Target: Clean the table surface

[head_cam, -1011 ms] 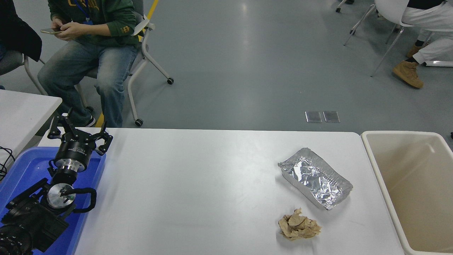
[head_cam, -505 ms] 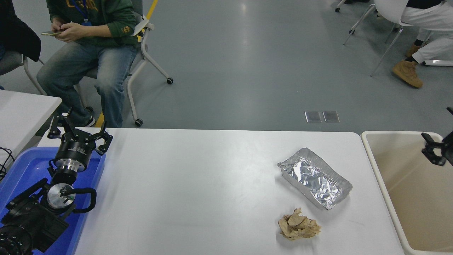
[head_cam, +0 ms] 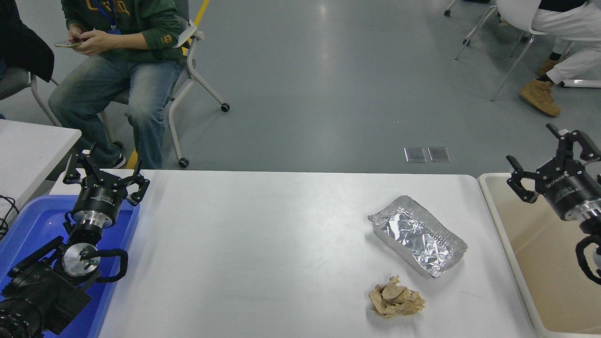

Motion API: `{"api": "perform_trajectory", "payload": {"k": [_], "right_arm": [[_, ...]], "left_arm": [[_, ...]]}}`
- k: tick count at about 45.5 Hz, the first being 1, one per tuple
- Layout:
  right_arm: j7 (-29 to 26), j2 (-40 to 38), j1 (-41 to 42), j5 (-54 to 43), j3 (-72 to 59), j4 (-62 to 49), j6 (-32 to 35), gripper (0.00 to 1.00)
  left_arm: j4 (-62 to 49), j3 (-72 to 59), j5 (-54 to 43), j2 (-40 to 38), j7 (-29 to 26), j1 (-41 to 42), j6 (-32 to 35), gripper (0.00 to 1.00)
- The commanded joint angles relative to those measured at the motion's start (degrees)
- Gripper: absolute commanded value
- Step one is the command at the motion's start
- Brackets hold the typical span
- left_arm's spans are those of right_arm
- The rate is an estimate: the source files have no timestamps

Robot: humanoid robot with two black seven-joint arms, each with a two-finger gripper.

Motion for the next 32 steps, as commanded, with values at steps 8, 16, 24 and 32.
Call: {"api": "perform_trajectory", "payload": {"k": [8, 16, 24, 32], "right_arm": [[0.0, 5.6, 0.2, -0.1, -6.7, 1.3, -13.9, 0.98], [0.0, 6.3, 0.3, -0.1, -6.5, 0.3, -18.7, 0.98], [0.0, 7.0, 1.1, -0.1, -6.6, -0.3, -18.8, 0.98], [0.0, 7.0, 2.5, -0.1, -6.8, -0.5, -17.9, 0.98]], "left_arm": [[0.0, 0.0, 0.0, 0.0, 0.0, 0.1, 0.0, 1.00], [0.0, 0.0, 0.0, 0.0, 0.0, 0.0, 0.0, 1.00], [0.0, 0.0, 0.0, 0.0, 0.0, 0.0, 0.0, 1.00], [0.0, 0.0, 0.0, 0.0, 0.0, 0.1, 0.0, 1.00]]}}
